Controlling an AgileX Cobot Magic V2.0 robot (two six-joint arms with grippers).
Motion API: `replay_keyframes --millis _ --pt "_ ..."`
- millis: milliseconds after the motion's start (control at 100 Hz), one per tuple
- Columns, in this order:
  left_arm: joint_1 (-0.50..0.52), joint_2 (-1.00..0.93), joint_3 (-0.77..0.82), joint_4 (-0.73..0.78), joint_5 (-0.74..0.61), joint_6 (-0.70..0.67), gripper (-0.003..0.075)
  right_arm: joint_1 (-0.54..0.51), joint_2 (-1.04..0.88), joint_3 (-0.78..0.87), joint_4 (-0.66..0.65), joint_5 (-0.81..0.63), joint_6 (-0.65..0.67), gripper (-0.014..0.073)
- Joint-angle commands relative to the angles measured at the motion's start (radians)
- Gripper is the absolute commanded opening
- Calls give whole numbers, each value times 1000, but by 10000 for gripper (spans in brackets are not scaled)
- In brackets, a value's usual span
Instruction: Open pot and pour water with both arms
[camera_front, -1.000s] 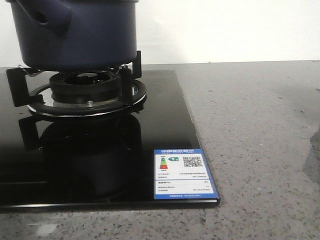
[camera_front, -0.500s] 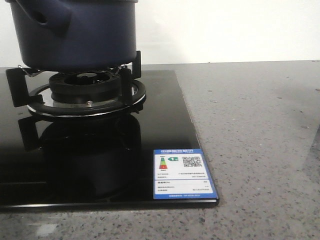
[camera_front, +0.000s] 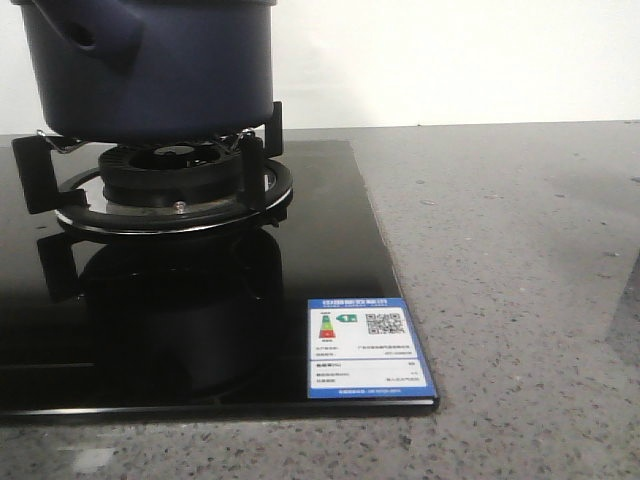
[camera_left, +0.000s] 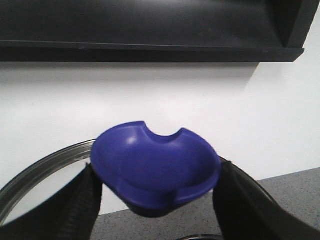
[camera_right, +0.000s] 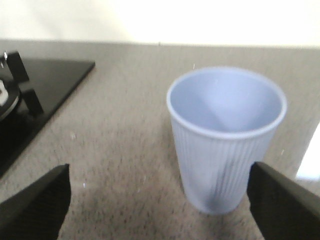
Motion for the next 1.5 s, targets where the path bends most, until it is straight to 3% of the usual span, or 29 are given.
replay_keyframes --millis 0,130,300,390,600,870,1490 --pt "3 -35 -46 -19 -37 0 399 -6 -74 -25 -23 92 7 603" --pt "3 -33 -46 -19 3 0 399 -6 -173 -29 -23 264 7 453" --pt "-1 -14 -46 -54 54 0 399 -6 -229 -54 -23 342 7 76" --pt "-1 9 -46 -85 83 0 399 -6 -230 -63 -23 344 7 -75" --pt "-30 59 -46 -141 160 30 400 -6 -230 -65 -23 352 7 -74" --pt "-119 95 -46 -141 135 93 400 -6 -230 -65 -23 363 7 -74" --pt "-120 118 10 -101 115 103 399 -6 -230 -65 -23 363 7 -74"
